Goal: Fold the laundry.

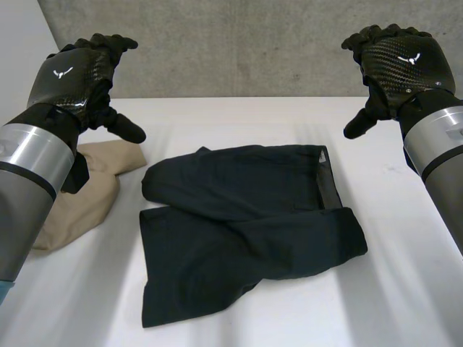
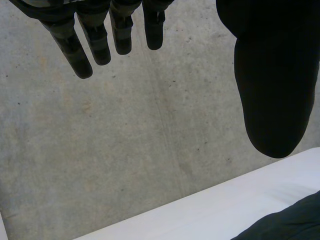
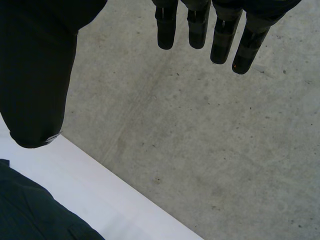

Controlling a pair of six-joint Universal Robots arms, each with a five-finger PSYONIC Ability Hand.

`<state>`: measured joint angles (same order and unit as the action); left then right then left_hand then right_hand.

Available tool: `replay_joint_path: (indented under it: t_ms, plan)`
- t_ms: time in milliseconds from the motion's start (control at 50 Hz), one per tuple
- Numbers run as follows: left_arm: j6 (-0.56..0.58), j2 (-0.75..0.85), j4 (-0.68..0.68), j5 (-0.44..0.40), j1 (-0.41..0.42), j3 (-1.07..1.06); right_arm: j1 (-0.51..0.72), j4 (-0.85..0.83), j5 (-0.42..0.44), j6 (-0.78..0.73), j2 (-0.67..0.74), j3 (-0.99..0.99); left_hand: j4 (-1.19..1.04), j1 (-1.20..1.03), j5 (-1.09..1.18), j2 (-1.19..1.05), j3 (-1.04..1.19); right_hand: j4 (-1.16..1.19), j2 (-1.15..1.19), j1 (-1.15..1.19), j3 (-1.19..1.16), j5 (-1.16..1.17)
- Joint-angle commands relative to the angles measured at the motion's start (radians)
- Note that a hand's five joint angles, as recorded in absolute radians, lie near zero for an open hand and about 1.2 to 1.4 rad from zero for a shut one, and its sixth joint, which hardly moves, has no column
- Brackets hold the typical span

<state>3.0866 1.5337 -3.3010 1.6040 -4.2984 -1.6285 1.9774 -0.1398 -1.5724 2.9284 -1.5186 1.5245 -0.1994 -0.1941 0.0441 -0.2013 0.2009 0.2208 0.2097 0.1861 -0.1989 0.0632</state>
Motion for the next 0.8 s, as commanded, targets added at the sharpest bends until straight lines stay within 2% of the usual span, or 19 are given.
replay_joint_path:
  t_ms: [20,160,240,300,400,420,480,600,660,800]
  plan:
    - [0.0,-0.001,0.0,0.002,-0.001,0.001,-0.002,0.0,0.0,0.0,0.0,-0.001,0.025,0.02,-0.044,0.027,-0.026,-0.046,-0.035,-0.012,0.024,-0.063]
    - [0.003,-0.003,0.026,-0.007,0.006,0.021,-0.002,0.055,0.017,-0.02,-0.002,-0.061,0.024,0.019,-0.043,0.026,-0.026,-0.046,-0.035,-0.012,0.024,-0.063]
    - [0.036,-0.02,0.139,-0.009,0.042,0.071,-0.003,0.245,0.074,-0.101,0.006,-0.156,0.015,0.01,-0.034,0.017,-0.017,-0.046,-0.035,-0.012,0.024,-0.063]
    - [0.102,-0.029,0.227,-0.009,0.052,0.087,-0.005,0.397,0.124,-0.166,0.02,-0.202,0.012,0.007,-0.032,0.014,-0.014,-0.046,-0.035,-0.012,0.024,-0.063]
    - [0.204,-0.012,0.304,-0.003,0.062,0.05,-0.02,0.566,0.153,-0.245,0.066,-0.204,-0.04,-0.046,0.021,-0.038,0.039,-0.046,-0.035,-0.012,0.024,-0.063]
    - [0.225,-0.003,0.319,-0.003,0.071,0.02,-0.04,0.601,0.161,-0.265,0.075,-0.178,-0.11,-0.116,0.091,-0.108,0.109,-0.042,-0.031,-0.007,0.02,-0.059]
    - [0.236,0.002,0.331,-0.004,0.089,-0.039,-0.072,0.625,0.172,-0.307,0.078,-0.11,-0.196,-0.201,0.177,-0.194,0.194,0.008,0.019,0.043,-0.03,-0.009]
    - [0.248,0.005,0.336,-0.009,0.144,-0.221,-0.118,0.635,0.262,-0.56,0.077,0.15,-0.328,-0.333,0.309,-0.326,0.327,0.119,0.131,0.154,-0.141,0.103]
    - [0.25,0.026,0.334,-0.01,0.167,-0.292,-0.188,0.629,0.29,-0.661,0.072,0.259,-0.337,-0.342,0.318,-0.335,0.336,0.146,0.157,0.181,-0.168,0.129]
    - [0.247,0.134,0.331,-0.009,0.177,-0.352,-0.276,0.508,0.359,-0.654,0.08,0.368,-0.328,-0.334,0.309,-0.326,0.327,0.155,0.166,0.19,-0.177,0.138]
